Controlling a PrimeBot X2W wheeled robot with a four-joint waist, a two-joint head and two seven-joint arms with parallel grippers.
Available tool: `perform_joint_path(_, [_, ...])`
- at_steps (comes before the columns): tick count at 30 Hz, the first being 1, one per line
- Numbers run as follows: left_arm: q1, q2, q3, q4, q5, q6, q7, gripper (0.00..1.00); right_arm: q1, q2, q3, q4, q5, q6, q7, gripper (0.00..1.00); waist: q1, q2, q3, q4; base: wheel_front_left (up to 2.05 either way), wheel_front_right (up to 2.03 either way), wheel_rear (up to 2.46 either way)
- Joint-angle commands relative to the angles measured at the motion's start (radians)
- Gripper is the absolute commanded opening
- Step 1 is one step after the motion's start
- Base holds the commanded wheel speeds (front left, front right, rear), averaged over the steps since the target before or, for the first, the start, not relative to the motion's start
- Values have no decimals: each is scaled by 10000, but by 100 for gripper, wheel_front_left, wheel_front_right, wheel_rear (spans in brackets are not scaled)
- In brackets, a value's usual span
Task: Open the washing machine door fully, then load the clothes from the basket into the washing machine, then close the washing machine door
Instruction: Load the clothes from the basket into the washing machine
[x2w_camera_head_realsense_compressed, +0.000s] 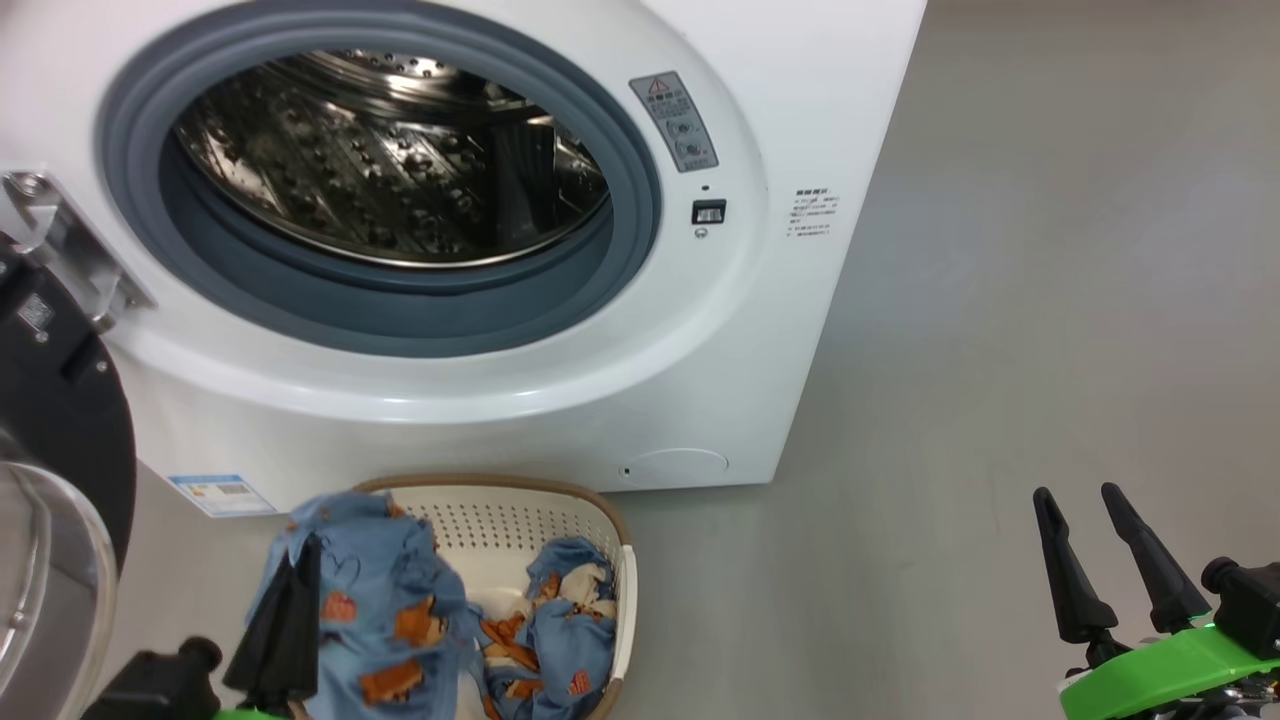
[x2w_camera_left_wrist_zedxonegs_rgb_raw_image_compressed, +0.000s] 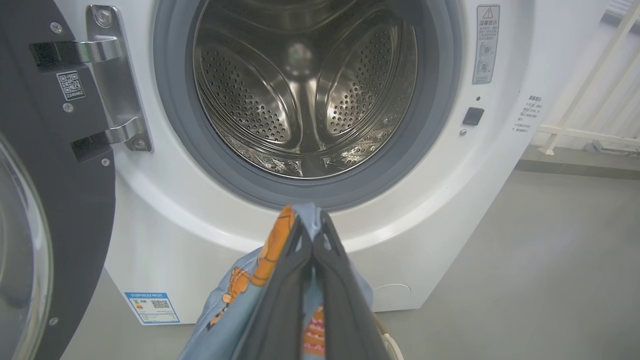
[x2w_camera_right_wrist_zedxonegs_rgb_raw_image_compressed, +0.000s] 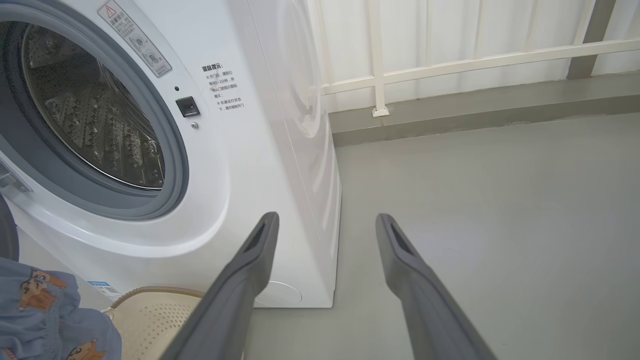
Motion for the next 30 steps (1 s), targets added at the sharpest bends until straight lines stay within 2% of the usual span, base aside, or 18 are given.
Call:
perform_joint_path(1, [-621,128,359,-298,-53,-15,-65,0,-123,-183,184,-286,219,16,-48,100,-1,0,199,-50,0,0,0])
perform_joint_path(8, [-1953,235,276,-194,-70,-15,-65,0,-352,-28,176,-341,175,16,-48,100,-1,0,720,-147,0,0,0])
perform_joint_path(17, [-5309,448,285,789,-198,-15,-65,0,-1003,238,335,-395,142,16,-48,100,-1,0,1760,-436,0,0,0])
perform_joint_path(22, [-7153,640,332,2112,-125,-15,-65,0,-1467,408,486,-425,144,16,-48,100,-1,0,2408,-731,0,0,0])
perform_joint_path(30, [-9311,722,167,5289,12,-15,-65,0,-2013,699,830,-447,125,16,-48,100,-1,0,3228,-1252,0,0,0])
